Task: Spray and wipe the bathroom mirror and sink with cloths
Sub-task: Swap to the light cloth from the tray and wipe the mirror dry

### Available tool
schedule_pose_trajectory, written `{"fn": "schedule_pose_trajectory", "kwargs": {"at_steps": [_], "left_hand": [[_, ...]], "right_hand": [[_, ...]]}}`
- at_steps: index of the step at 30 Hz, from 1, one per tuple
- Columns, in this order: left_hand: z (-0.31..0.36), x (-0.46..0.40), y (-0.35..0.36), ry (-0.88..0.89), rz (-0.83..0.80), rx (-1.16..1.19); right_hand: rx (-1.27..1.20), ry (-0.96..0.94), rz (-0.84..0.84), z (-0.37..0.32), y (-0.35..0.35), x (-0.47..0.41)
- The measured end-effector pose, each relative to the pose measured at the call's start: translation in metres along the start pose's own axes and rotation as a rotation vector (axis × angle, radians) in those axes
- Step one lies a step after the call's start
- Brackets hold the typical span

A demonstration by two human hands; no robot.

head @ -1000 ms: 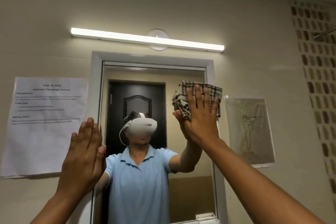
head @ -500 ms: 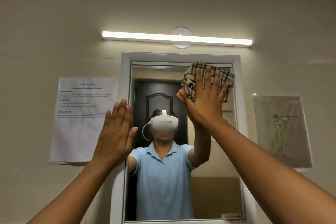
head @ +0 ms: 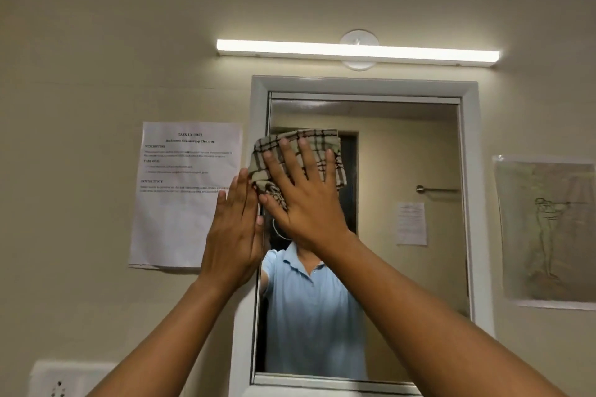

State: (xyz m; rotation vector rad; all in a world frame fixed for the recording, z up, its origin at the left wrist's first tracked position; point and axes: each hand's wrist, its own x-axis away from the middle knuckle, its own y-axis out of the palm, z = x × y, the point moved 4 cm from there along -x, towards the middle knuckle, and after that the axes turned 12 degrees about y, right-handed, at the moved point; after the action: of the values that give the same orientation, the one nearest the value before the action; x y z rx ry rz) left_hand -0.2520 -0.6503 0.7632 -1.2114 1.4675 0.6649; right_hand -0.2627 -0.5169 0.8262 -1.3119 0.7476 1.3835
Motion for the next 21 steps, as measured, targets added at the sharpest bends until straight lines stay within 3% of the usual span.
{"fn": "schedule_pose_trajectory", "kwargs": {"at_steps": [5, 9, 15, 21], "left_hand": [[-0.003, 0.013, -0.005, 0.044, -0.062, 0.033], [-0.007, 0.011, -0.008, 0.061, -0.096, -0.009], [-0.006, 0.01, -0.008, 0.043, -0.115, -0.085], [0.003, 0.013, -0.006, 0.001, -0.106, -0.084]], "right_hand": [[0.016, -0.122, -0.019, 0.001, 0.01, 0.073], [0.078, -0.217, -0.04, 0.013, 0.007, 0.048], [0.049, 0.01, -0.02, 0.012, -0.004, -0.002], [0.063, -0.247, -0.039, 0.03, 0.002, 0.081]]}}
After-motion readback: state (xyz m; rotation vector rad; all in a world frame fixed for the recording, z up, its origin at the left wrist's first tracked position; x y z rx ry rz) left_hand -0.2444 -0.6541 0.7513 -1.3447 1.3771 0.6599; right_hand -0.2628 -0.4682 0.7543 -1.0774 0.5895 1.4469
